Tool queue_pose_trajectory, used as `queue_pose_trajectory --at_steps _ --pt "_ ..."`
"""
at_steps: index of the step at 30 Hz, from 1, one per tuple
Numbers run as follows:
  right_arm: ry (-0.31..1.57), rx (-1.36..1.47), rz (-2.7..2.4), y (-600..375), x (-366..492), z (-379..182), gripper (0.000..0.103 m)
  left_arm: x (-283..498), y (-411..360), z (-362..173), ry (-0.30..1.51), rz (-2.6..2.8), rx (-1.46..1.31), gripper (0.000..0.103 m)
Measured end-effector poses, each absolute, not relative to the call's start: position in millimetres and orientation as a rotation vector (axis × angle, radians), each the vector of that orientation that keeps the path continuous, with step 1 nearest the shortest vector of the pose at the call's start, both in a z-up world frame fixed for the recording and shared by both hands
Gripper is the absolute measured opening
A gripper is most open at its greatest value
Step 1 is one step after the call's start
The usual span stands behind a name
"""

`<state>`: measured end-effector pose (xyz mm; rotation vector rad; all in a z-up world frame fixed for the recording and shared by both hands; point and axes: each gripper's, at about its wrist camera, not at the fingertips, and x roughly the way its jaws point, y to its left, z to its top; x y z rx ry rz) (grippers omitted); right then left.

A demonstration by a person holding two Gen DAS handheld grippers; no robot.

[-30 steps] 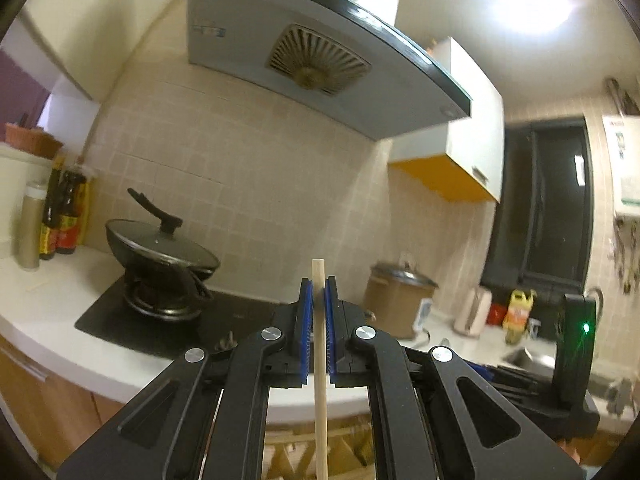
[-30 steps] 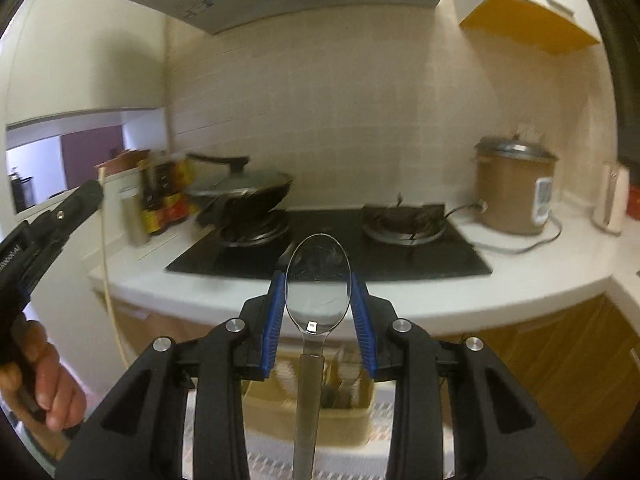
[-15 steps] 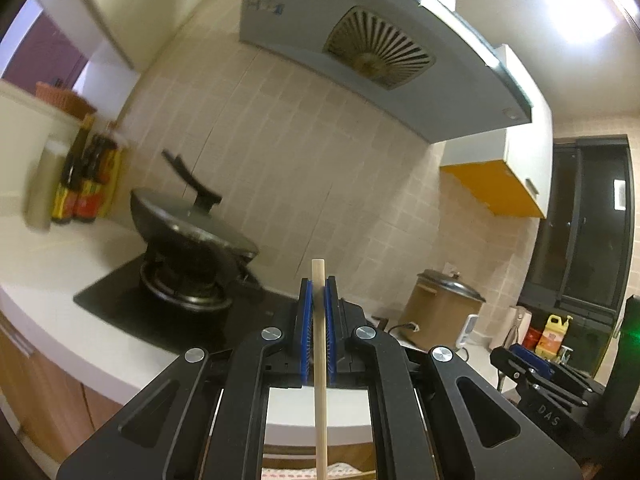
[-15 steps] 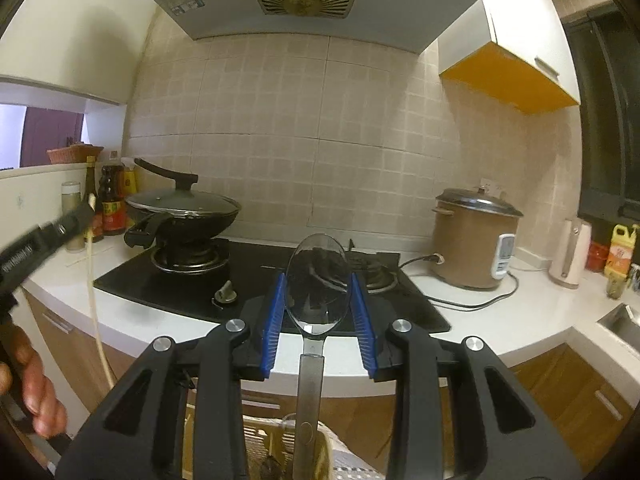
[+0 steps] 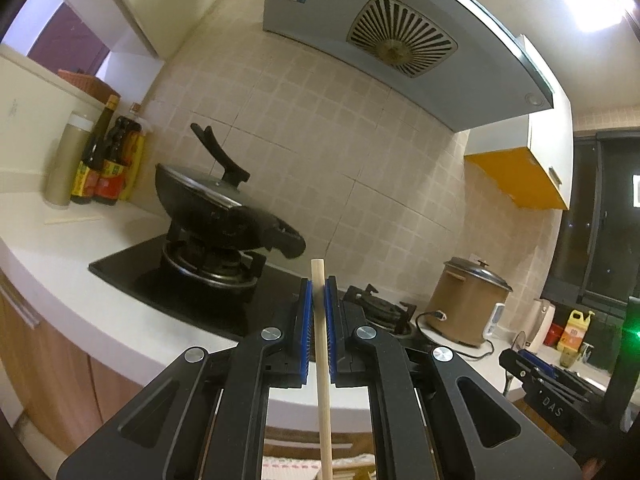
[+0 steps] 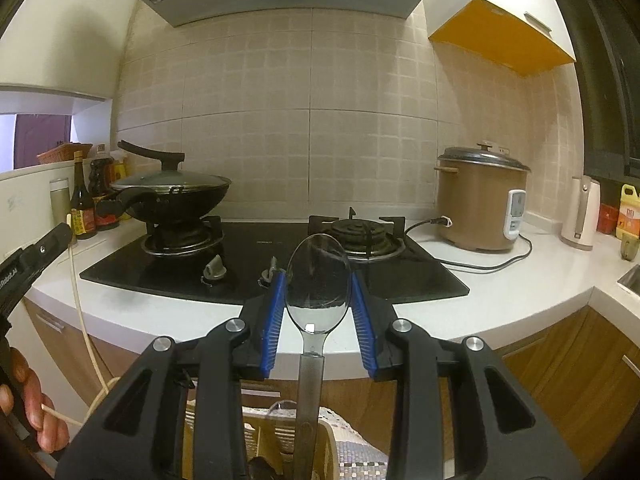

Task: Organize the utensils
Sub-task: 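Carry the chopstick and spoon over the beige caddy and open both tools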

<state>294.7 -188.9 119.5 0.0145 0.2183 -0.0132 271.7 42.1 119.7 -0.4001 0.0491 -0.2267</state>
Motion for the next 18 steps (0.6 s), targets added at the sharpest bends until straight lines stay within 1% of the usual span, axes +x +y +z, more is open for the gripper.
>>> queue_pose_trajectory --at_steps 11,12,13,14,16,18 --pt "0.262 0.077 0.01 -202.2 271.7 102.6 0.03 248.5 45.7 117.9 0.092 -0.339 -0.332 0.006" --pt "0.27 0.084 0.029 -202.5 267.3 102.8 0.031 245.8 48.0 119.5 0.098 -0.36 -0.331 0.008" --pt "0.276 0.088 0.046 -202.7 264.7 103.4 0.032 242.7 51.1 121.4 0.107 -0.387 -0.333 0.015" --pt "0.287 0.089 0.067 -201.6 260.1 104.8 0.034 240.2 53.0 123.0 0.113 -0.397 -0.334 0.021" --pt "0.292 0.093 0.088 -200.3 250.4 107.5 0.045 233.2 59.0 126.3 0.121 -0.416 -0.335 0.026" --pt "0.306 0.083 0.124 -197.7 239.8 111.2 0.047 228.6 62.6 128.7 0.134 -0.434 -0.343 0.026"
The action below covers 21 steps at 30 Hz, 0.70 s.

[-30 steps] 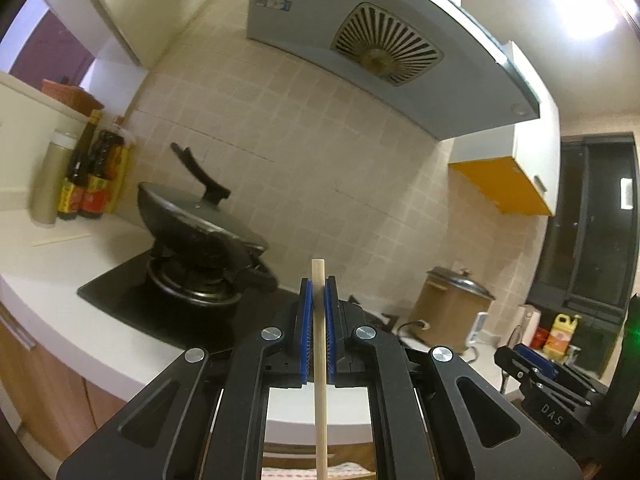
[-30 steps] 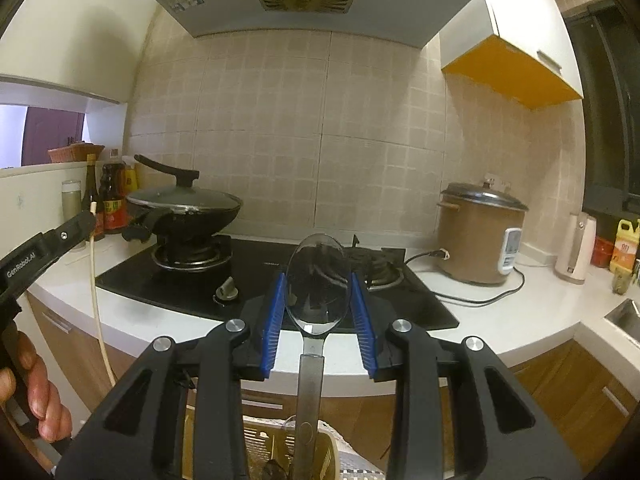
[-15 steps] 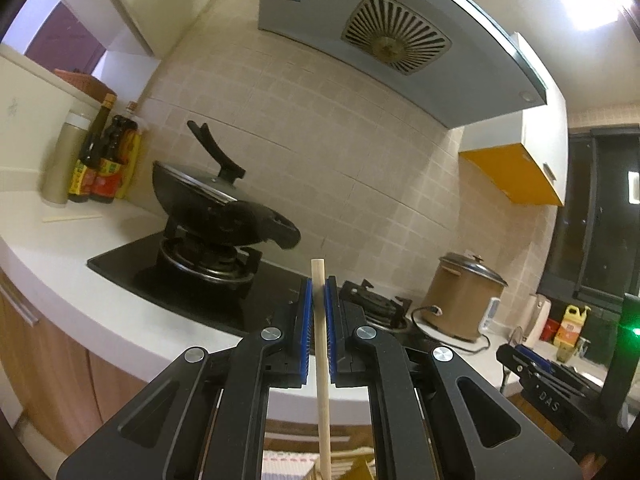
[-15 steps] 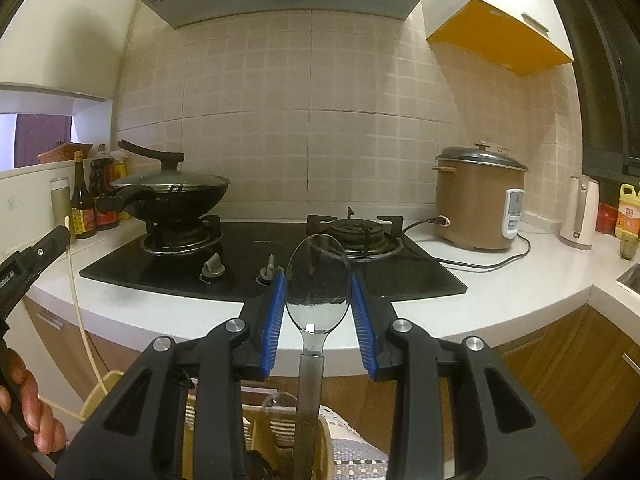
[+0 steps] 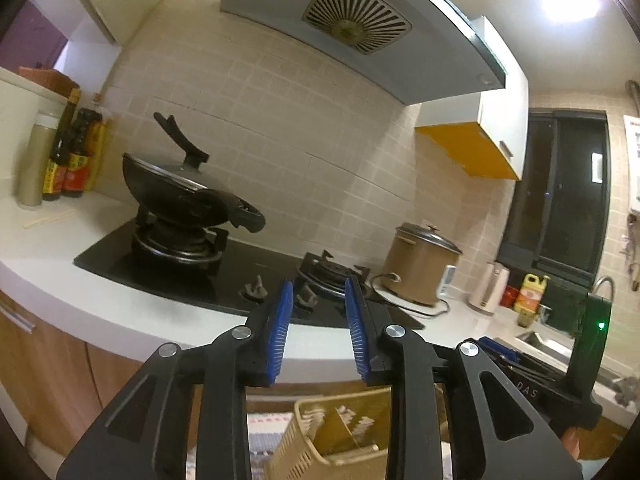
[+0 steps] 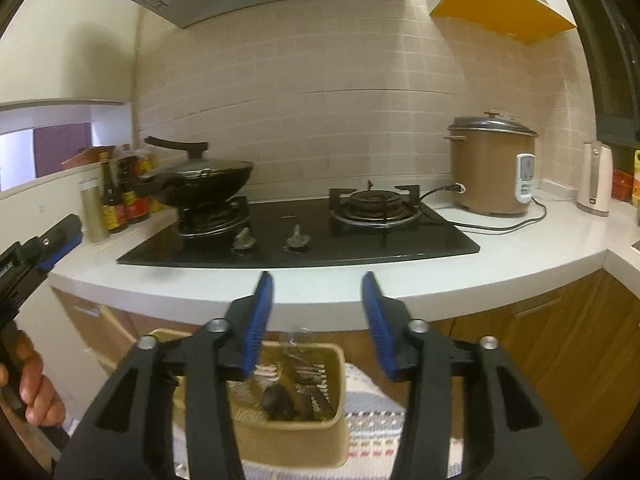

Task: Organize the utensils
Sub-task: 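Carry the chopstick and spoon over the beige caddy and open both tools, then grasp a wooden chopstick with the right tool while the left tool grasps another chopstick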

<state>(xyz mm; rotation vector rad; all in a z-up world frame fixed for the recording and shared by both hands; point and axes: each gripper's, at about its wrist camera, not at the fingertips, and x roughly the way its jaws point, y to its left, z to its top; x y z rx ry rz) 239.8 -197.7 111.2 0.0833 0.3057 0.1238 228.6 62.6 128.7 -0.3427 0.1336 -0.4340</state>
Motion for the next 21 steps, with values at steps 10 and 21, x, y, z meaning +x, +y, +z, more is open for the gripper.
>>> queue_pose_trajectory --at_steps 10,21 --pt "0.412 0.008 0.212 -185.1 165.8 128.5 0.047 182.9 85.0 146.0 0.304 -0.501 -0.327 0.039" --pt "1.054 0.113 0.338 -168.3 186.0 57.9 0.047 174.4 44.2 92.7 0.83 -0.534 -0.133 0.049"
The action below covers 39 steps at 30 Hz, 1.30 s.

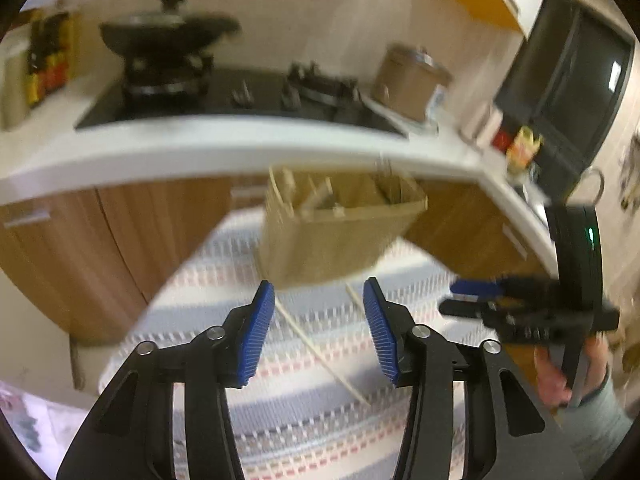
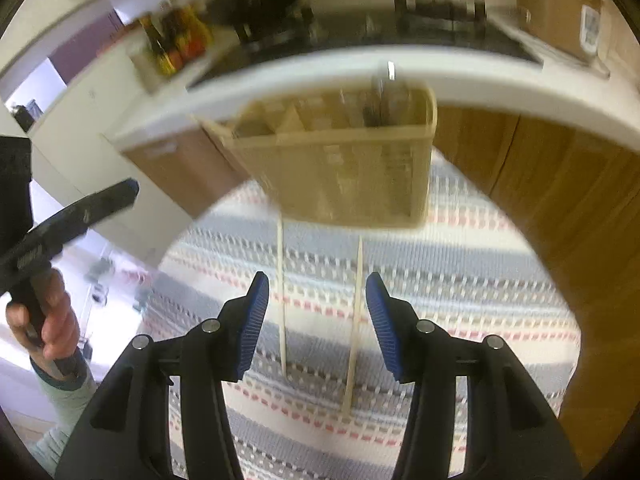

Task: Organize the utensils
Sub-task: 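Grasp a wooden chopstick with the right tool while the left tool grasps another chopstick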

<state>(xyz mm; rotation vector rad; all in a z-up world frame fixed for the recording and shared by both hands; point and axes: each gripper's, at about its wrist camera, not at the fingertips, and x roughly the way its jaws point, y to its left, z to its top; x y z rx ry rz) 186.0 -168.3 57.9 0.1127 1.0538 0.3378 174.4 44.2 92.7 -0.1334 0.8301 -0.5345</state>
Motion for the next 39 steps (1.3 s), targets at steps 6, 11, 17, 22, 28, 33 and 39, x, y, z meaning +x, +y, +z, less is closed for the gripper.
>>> queue_pose_trajectory --at_steps 6,11,17,22,28,33,39 --pt "1.127 0.116 0.312 -162.3 205.8 26.6 0.047 192.9 28.9 33.7 0.995 -0.487 -0.137 0.051" --pt "1.167 0.07 0.264 -154.4 225.3 -5.9 0.047 216.7 22.7 -8.6 1.061 -0.4 -0.201 0.051" --pt "1.182 0.043 0.281 -143.1 226.2 -31.2 0.038 236.3 5.3 -39.8 1.057 -0.287 -0.189 0.049" --pt "1.169 -0.024 0.241 -133.1 225.4 -43.0 0.033 249.2 -10.3 -54.4 1.066 -0.258 -0.187 0.049" --pt "1.164 -0.098 0.209 -121.5 224.4 -58.0 0.014 251.7 -31.7 -59.3 1.043 -0.196 -0.083 0.044" --pt "1.153 -0.13 0.197 -116.5 223.7 -61.2 0.005 248.9 -42.8 -61.5 1.026 -0.161 0.009 0.03" --pt "1.157 -0.097 0.192 -123.5 226.1 -59.9 0.005 235.6 -53.2 -62.9 1.006 -0.188 0.13 0.004"
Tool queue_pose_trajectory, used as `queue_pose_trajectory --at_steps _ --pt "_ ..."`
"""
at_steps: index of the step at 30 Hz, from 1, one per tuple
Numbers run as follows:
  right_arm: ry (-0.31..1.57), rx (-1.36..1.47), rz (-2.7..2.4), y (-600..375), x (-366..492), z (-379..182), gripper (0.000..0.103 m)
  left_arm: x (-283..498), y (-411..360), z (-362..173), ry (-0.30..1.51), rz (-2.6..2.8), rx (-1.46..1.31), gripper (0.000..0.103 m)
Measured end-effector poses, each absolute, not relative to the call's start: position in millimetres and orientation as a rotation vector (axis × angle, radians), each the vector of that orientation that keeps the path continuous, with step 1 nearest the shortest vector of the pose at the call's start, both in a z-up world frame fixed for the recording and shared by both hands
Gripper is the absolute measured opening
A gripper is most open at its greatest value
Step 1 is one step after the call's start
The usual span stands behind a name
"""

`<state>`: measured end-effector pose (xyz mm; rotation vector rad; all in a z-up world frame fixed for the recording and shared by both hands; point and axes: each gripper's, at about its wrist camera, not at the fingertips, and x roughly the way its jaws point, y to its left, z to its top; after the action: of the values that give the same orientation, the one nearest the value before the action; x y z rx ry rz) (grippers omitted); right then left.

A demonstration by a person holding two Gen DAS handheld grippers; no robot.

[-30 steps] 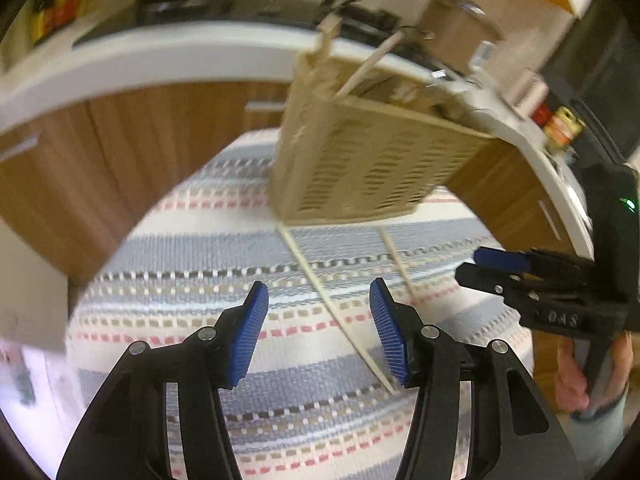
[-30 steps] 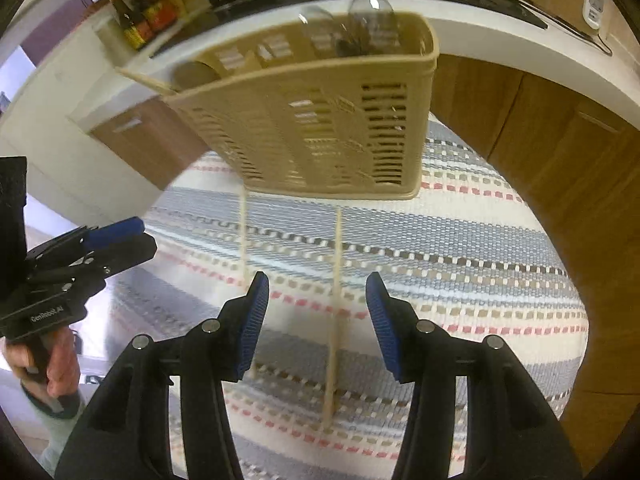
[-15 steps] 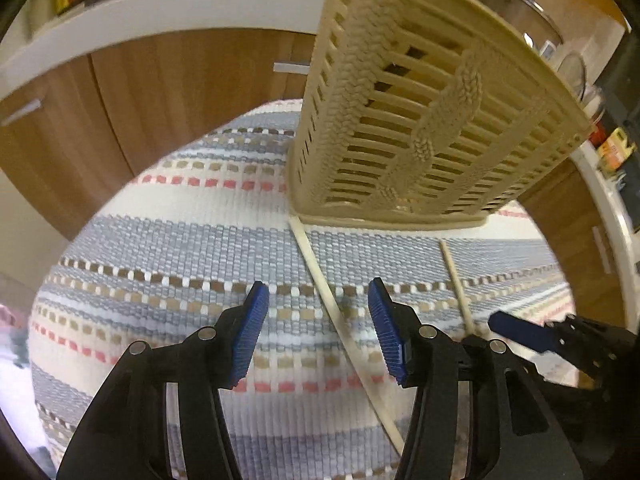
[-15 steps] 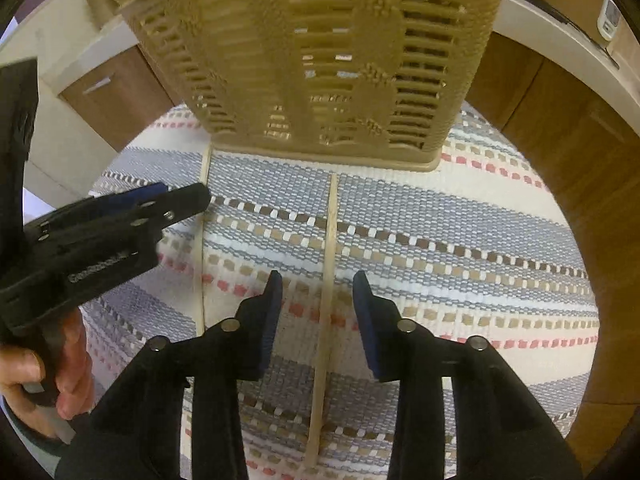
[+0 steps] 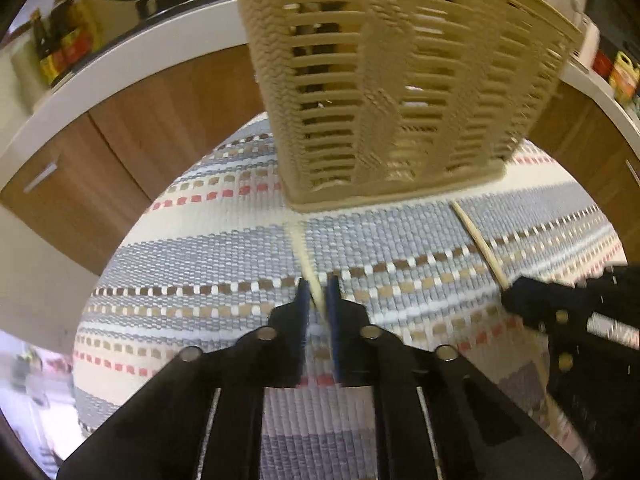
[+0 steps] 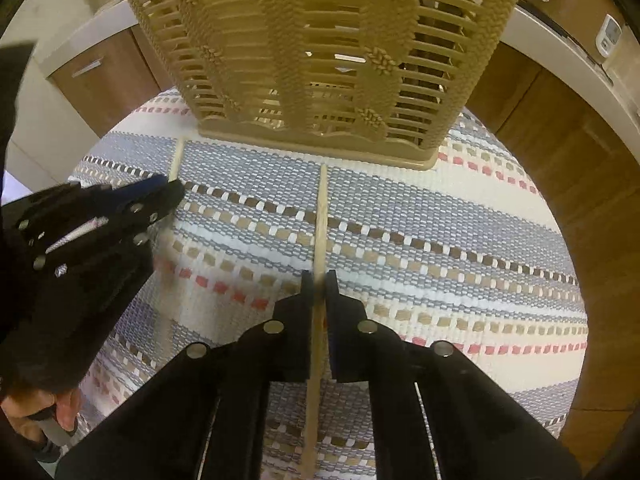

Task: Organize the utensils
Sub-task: 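Grasp a wooden chopstick with the right tool while the left tool grasps another chopstick, then lift both chopsticks over the beige caddy and open both tools to drop them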

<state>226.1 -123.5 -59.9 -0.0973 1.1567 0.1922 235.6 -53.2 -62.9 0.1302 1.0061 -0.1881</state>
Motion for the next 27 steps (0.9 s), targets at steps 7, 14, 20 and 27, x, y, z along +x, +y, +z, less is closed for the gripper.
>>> queue_pose_trajectory --at_steps 7,14,20,27 --pt "1.16 -0.039 0.189 -153.1 225.3 -50.5 0.005 219.3 -38.3 -65.2 1.022 -0.293 0.145 0.004" --pt "1.191 -0.037 0.187 -163.0 230.4 -53.5 0.005 222.3 -11.9 -67.1 1.088 -0.369 0.062 0.004" --pt "1.217 -0.024 0.205 -169.0 238.2 -55.1 0.008 227.8 9.6 -59.3 1.099 -0.394 0.013 0.019" --pt "1.235 -0.039 0.219 -176.2 257.8 -46.7 0.03 239.4 6.5 -55.0 1.137 -0.397 0.07 0.031"
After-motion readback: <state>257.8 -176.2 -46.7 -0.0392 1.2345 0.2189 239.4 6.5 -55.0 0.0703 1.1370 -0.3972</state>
